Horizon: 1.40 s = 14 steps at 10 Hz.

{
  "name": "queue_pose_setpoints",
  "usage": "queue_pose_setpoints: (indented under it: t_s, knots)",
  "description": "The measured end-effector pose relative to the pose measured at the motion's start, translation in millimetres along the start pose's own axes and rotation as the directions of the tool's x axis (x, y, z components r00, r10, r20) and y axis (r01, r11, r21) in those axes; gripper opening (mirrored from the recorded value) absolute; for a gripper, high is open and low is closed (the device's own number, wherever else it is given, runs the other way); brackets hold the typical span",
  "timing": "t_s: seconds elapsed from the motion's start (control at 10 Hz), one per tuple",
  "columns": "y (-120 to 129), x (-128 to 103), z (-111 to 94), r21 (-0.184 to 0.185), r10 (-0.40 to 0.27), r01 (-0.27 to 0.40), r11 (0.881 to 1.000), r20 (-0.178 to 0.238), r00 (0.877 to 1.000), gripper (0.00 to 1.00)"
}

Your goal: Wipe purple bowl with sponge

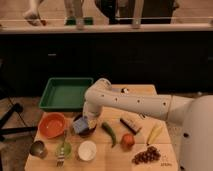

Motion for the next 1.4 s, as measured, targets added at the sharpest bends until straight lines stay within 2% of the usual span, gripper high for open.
queue_pose_setpoints:
  t_s: [0.2, 0.7, 1.1, 1.4]
  knots:
    - [-1.4, 12.9, 0.3, 0.006, 0.031, -0.03, 1.0, -0.024, 0.999, 0.0]
    - [-2.4, 12.9, 0.3, 0.007, 0.033, -0.033, 0.999, -0.026, 0.999, 0.0]
    - [3.3, 33.7, 0.8, -0.026, 0.043, -0.044, 0.999, -0.061, 0.997, 0.0]
    - [-12.8, 33.5, 2.4, -0.024, 0.018, -0.019, 1.0, -0.06, 0.998, 0.0]
